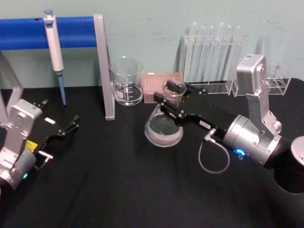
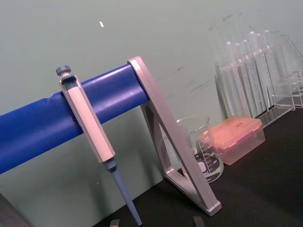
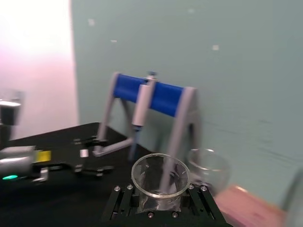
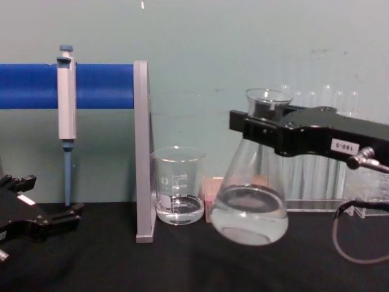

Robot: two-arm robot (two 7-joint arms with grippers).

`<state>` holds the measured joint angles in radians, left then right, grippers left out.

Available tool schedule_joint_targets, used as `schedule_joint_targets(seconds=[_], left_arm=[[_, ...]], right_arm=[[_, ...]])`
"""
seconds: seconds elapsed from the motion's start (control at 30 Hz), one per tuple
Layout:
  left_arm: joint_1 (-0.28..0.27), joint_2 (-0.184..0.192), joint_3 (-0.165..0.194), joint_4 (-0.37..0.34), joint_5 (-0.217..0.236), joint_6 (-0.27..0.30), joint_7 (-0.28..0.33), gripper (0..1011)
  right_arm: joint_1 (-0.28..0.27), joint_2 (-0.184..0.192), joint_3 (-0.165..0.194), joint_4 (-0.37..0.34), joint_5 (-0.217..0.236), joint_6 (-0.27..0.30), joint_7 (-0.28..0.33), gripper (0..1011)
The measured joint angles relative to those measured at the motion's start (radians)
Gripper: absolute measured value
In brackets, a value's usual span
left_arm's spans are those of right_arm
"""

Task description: Grasp the erlenmeyer flask with one hand, shake it three times, then place it back.

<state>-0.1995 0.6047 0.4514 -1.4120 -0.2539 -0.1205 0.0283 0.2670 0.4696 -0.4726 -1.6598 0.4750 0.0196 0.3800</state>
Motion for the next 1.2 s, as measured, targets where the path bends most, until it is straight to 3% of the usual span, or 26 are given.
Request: schedule_joint_targets(seconds=[0.6,0.87,1.2], left_arm=[[0.000,0.000,0.000,0.000,0.000,0.000,0.000,1001],[0.000,0.000,0.000,0.000,0.000,0.000,0.000,1001],[0.000,0.000,0.000,0.000,0.000,0.000,0.000,1001]], right_arm=[[-0.013,-0.123,0.094,0.054,-0.111,0.064,-0.252,448],[-0.014,-0.160,0.126,0.072,-0.145,0.087,-0.313,448],[-0.016,-0.191,0.154,0.083,-0.180,0.100,-0.346,448]])
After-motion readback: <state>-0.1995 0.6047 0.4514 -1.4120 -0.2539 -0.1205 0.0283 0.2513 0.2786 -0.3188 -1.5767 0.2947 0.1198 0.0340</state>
